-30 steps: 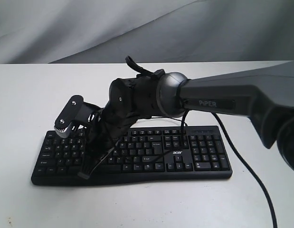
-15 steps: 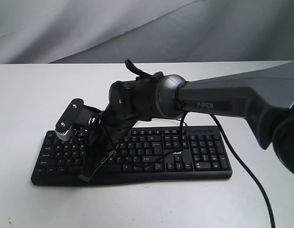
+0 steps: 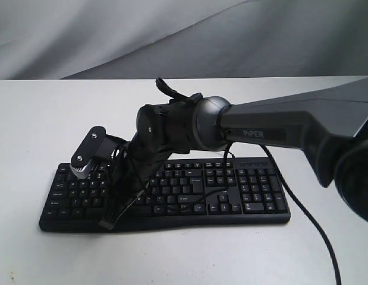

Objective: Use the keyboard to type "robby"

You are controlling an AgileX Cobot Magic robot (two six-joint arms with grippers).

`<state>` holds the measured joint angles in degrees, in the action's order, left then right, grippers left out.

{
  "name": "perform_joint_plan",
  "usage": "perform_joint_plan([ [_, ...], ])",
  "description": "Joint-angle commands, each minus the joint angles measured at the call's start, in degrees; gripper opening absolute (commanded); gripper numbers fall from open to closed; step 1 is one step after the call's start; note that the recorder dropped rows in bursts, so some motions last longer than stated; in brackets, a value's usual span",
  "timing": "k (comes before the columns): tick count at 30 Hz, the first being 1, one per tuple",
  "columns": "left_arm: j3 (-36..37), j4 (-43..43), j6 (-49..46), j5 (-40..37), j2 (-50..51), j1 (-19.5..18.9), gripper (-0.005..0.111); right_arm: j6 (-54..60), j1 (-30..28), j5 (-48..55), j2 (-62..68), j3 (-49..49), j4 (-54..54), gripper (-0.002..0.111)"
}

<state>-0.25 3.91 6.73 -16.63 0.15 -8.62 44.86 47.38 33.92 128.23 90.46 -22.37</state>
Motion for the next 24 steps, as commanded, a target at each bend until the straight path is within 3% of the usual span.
perform_joint_plan([
  [1,0.25,-0.46,0.23,0.26,-0.15,-0.11,0.001,0.08,0.05,0.6,-1.4,0.3,0.35,0.0],
  [24,0.25,-0.46,0.23,0.26,-0.15,-0.11,0.001,-0.02,0.05,0.54,-1.67,0.2,0.77,0.0],
])
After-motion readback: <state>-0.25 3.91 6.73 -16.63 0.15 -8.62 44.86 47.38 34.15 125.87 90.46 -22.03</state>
